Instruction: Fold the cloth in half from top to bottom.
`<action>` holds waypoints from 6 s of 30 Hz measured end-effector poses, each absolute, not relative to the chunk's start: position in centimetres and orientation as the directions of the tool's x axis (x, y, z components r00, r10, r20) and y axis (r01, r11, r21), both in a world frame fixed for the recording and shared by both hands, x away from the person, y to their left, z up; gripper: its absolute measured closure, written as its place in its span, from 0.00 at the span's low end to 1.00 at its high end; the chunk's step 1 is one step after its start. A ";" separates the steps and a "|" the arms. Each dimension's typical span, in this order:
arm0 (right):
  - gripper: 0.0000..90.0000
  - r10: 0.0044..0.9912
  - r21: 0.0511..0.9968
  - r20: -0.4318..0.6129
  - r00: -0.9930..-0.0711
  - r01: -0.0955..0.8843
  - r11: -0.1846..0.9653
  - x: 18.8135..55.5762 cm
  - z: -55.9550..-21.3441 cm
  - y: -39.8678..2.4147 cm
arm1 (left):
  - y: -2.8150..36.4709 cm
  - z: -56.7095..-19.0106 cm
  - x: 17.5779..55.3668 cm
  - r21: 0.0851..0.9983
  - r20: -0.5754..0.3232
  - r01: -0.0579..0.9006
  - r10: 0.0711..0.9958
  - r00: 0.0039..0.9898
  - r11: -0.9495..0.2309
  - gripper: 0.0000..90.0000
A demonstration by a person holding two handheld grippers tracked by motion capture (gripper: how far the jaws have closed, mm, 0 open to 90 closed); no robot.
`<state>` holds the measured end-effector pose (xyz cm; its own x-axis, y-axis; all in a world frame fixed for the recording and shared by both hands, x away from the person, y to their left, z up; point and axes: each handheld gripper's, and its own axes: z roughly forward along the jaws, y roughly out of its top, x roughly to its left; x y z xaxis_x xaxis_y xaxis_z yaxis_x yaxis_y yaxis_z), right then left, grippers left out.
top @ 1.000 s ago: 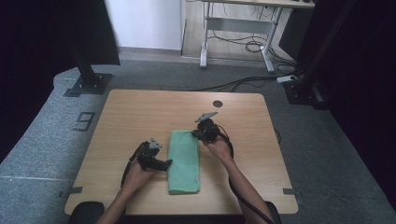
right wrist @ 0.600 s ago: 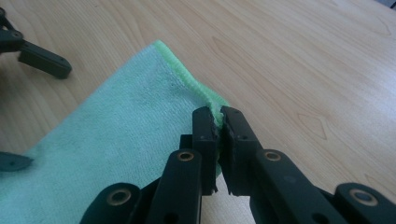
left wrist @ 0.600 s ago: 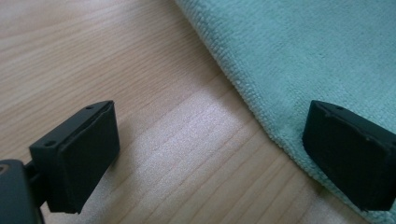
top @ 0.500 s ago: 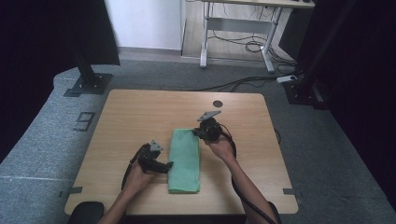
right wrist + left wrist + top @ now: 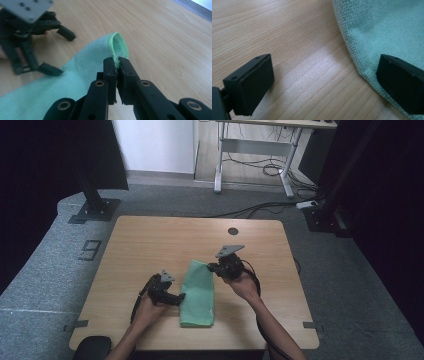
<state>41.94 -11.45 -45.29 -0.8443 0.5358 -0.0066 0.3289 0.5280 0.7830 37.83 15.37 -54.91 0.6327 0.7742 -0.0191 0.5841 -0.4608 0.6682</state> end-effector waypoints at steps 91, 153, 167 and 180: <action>0.94 0.467 0.723 0.248 -0.849 0.483 0.494 32.0 -54.5 -12.2 | 4.3 -47.4 40.8 0.563 -0.133 0.484 0.505 0.853 -0.669 0.59; 0.38 0.552 0.752 0.200 -0.810 0.488 0.443 33.7 -52.0 -12.9 | 15.9 -48.3 30.4 0.641 -0.228 0.543 0.541 0.809 -0.543 0.67; 0.23 0.550 0.714 0.144 -0.823 0.471 0.518 33.3 -53.2 -11.0 | 16.6 -50.1 32.8 0.659 -0.205 0.590 0.643 0.738 -0.467 0.38; 0.22 0.558 0.680 0.073 -0.827 0.450 0.579 32.6 -54.4 -10.8 | 15.8 -53.1 31.9 0.591 -0.078 0.578 0.673 0.735 -0.563 0.36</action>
